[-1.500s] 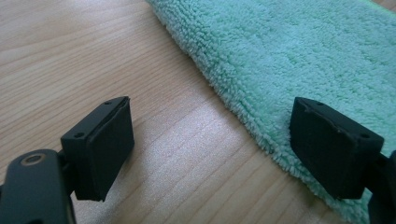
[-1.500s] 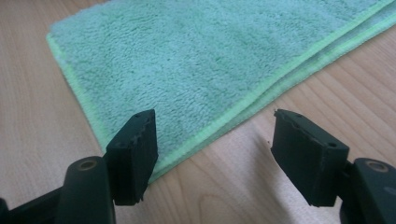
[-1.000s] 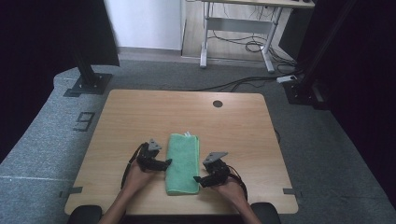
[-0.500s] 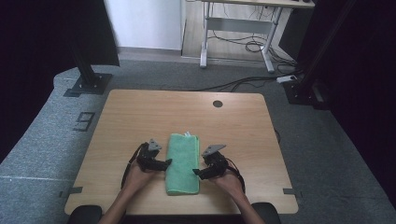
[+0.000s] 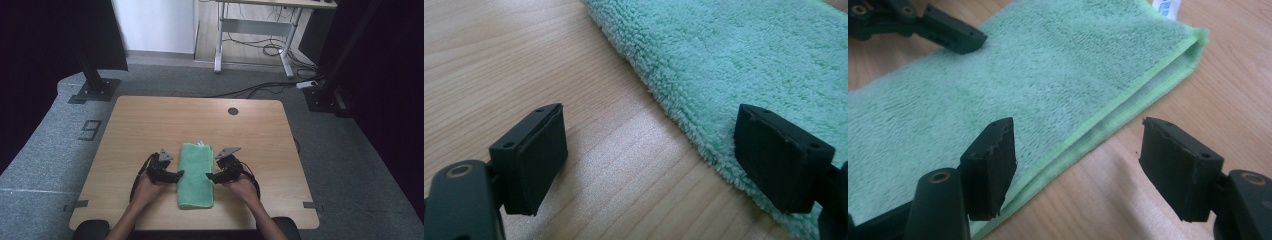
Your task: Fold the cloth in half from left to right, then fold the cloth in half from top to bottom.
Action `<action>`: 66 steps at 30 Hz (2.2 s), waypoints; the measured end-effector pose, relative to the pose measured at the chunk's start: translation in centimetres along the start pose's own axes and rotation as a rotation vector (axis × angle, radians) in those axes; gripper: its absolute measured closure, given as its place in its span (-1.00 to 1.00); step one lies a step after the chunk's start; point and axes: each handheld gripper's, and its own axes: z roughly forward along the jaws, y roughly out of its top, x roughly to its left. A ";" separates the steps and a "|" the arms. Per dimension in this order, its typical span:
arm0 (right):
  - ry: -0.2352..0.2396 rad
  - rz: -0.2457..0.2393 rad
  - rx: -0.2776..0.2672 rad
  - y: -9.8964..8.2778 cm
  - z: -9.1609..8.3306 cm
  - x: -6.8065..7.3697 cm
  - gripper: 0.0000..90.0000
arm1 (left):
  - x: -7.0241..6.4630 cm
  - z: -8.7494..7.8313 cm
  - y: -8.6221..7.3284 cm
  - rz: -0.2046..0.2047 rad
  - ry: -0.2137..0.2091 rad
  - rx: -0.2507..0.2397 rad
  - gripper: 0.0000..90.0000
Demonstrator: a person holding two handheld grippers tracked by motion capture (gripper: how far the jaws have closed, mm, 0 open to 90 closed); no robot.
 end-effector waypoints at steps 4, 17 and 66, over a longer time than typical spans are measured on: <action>-0.001 0.011 -0.005 0.3 0.4 -0.5 -0.30 | 0.0 0.0 0.0 0.003 -0.001 0.003 -0.68; -0.008 0.034 -0.012 1.3 1.4 -1.9 -0.15 | 0.0 0.0 0.0 0.000 0.000 0.001 -0.68; -0.074 0.082 0.032 5.2 5.8 -6.7 0.32 | 0.0 0.0 0.0 -0.001 0.000 0.001 -0.68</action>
